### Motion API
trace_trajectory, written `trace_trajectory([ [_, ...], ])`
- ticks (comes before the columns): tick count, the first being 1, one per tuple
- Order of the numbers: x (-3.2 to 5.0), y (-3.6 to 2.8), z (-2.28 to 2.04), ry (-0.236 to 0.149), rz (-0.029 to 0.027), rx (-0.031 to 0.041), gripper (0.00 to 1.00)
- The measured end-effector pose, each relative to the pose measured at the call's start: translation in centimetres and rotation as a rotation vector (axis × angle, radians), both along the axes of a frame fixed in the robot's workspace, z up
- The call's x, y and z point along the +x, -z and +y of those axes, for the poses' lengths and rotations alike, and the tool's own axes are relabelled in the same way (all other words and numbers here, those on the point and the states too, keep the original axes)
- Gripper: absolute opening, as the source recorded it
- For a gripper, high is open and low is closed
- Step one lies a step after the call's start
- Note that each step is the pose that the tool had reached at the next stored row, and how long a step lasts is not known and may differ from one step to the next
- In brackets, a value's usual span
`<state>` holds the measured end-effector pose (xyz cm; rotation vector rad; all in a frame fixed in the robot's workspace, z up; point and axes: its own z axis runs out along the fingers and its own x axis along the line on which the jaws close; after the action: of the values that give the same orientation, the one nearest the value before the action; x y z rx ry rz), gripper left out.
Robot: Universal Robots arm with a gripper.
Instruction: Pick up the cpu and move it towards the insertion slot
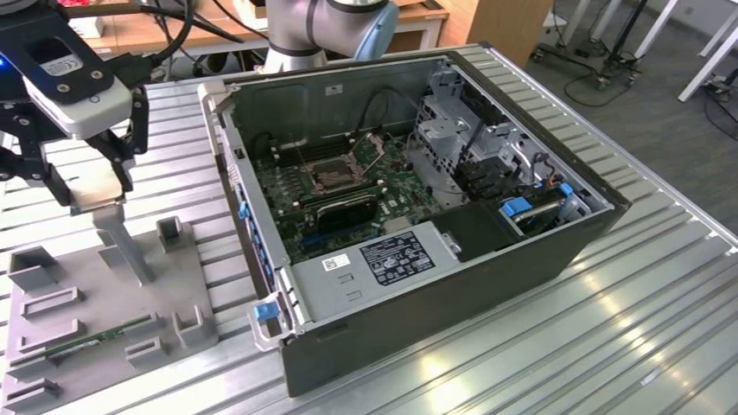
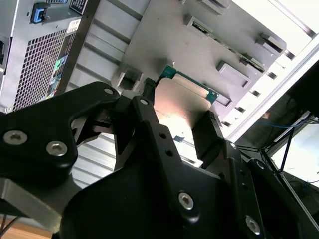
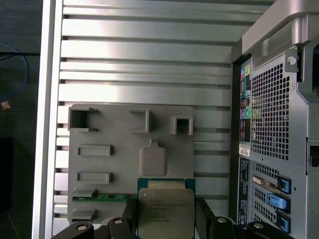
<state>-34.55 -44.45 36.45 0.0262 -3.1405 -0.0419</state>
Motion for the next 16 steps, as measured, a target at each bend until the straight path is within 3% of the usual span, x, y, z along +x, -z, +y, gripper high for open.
trace_trajectory([
  [16,2.06,0.0,0.0,0.0,0.0,0.0,0.55],
])
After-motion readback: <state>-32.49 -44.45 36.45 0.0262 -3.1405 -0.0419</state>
